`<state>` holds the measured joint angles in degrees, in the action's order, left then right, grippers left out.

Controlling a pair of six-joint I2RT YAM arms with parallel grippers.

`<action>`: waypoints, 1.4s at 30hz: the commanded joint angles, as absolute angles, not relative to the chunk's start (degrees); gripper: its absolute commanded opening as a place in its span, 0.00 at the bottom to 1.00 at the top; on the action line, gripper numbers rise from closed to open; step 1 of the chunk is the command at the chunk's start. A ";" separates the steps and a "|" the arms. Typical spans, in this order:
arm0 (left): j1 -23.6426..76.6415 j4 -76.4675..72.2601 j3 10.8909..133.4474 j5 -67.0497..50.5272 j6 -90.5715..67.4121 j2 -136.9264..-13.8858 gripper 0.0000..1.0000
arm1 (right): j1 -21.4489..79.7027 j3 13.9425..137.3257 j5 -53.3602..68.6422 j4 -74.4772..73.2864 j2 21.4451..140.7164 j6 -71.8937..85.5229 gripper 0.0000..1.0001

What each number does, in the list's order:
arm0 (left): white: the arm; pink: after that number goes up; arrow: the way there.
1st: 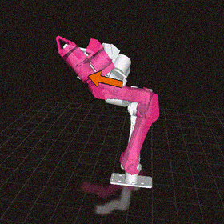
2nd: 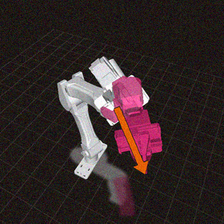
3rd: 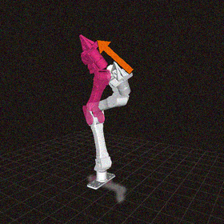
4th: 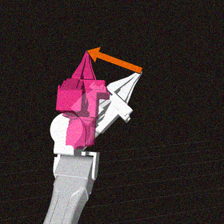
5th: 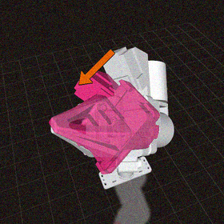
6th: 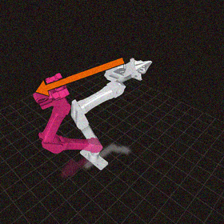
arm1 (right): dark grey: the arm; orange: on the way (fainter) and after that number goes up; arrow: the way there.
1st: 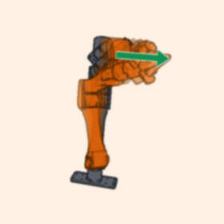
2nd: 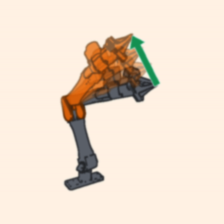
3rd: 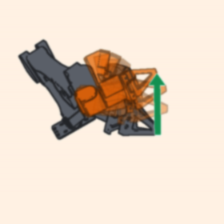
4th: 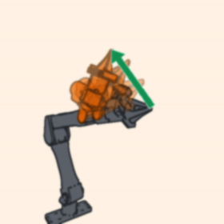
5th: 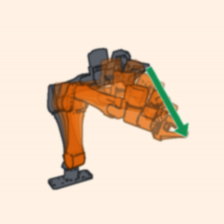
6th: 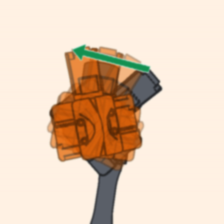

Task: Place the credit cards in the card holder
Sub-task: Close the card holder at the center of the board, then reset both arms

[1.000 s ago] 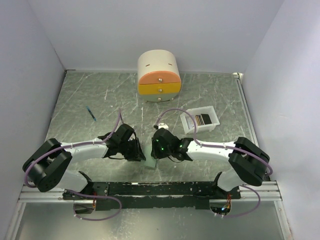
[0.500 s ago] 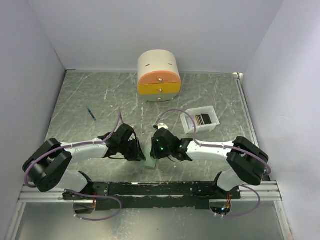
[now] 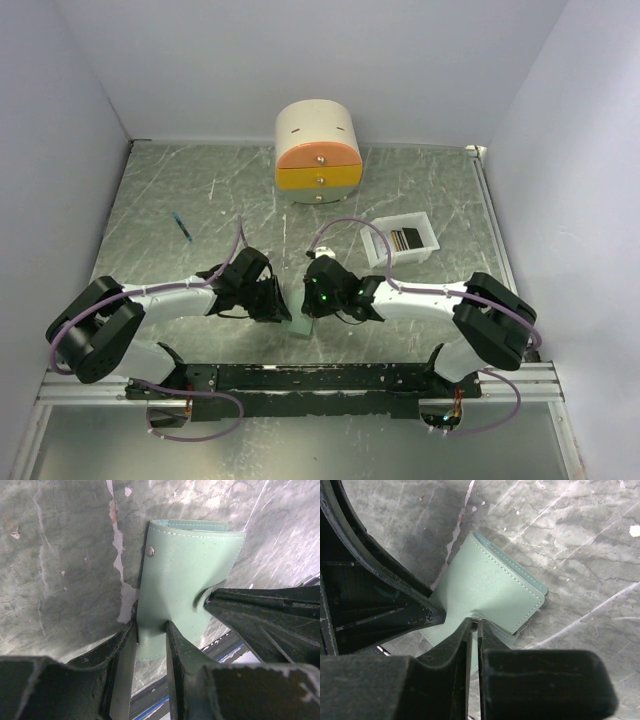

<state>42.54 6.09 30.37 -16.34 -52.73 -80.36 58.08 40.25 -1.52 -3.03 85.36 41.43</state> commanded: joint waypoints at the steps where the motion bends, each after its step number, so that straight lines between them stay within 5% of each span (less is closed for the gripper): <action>1: 43.42 8.28 29.42 -11.36 -51.50 -82.91 0.37 | 58.82 41.69 -2.32 -7.21 88.03 40.43 0.04; 22: 43.51 10.42 29.31 -9.31 -53.03 -76.33 0.42 | 67.46 45.50 -16.41 -18.44 91.40 43.32 0.05; 33: 43.51 25.68 44.91 2.31 -47.01 -59.98 0.59 | 64.78 53.77 -26.18 -21.43 75.64 36.75 0.43; 35: 43.51 27.70 48.19 3.25 -45.08 -57.49 0.67 | 64.78 53.87 -26.29 -21.38 72.41 36.70 0.61; 36: 43.48 28.79 49.95 3.41 -43.74 -56.68 0.98 | 64.78 53.95 -26.48 -21.44 70.21 36.80 0.87; 37: 43.50 30.34 51.95 3.34 -42.51 -56.08 0.98 | 64.82 53.90 -26.66 -21.40 68.63 36.79 0.98; 42: 43.51 36.74 59.74 2.27 -36.66 -52.92 0.97 | 64.81 53.83 -29.01 -22.12 61.49 37.36 1.00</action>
